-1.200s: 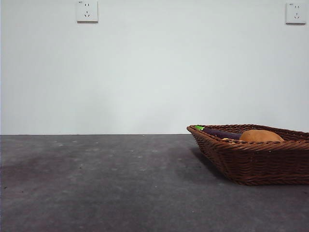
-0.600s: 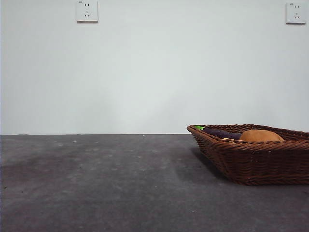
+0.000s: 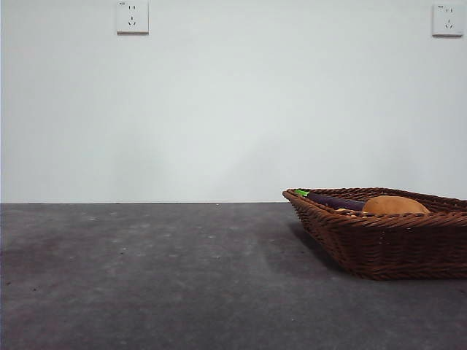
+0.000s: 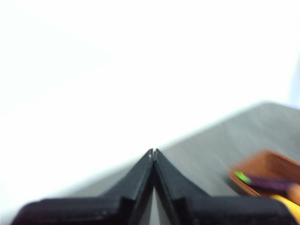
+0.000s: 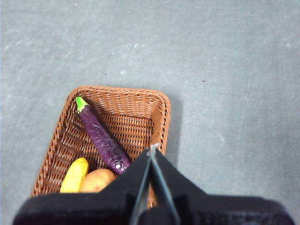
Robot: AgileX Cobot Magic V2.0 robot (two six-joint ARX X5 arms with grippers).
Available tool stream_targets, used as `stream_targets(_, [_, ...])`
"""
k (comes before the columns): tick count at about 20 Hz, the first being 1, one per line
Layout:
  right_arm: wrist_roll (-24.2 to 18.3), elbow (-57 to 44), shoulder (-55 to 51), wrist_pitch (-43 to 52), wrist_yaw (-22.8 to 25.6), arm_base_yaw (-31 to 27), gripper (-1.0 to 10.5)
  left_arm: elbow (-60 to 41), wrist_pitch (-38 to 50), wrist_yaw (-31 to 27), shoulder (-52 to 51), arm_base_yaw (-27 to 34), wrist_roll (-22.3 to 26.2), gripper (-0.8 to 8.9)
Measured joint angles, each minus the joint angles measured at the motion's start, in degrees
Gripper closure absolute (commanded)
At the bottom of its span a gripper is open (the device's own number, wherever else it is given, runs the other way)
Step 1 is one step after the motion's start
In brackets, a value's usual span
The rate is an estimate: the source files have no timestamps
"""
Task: Help me put the vegetables on the table into the basket
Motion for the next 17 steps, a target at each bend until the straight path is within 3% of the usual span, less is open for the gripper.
stream_targets(5, [0.00,0.00,0.00,0.00,0.00,0.00,9.5,-25.83,14.49,0.04,-13.62,5.64,3.89,8.17])
stream_targets(11, [0.00,0.00,0.00,0.02,0.00,0.00,9.5,-58.45,31.74,0.74,-23.76,5.55,-0.22,8.17])
stream_targets(17, [0.00,0.00,0.02,0.02,0.00,-0.02,9.5,-73.40,34.36,0.72,-33.16,4.98,-3.02,8.17])
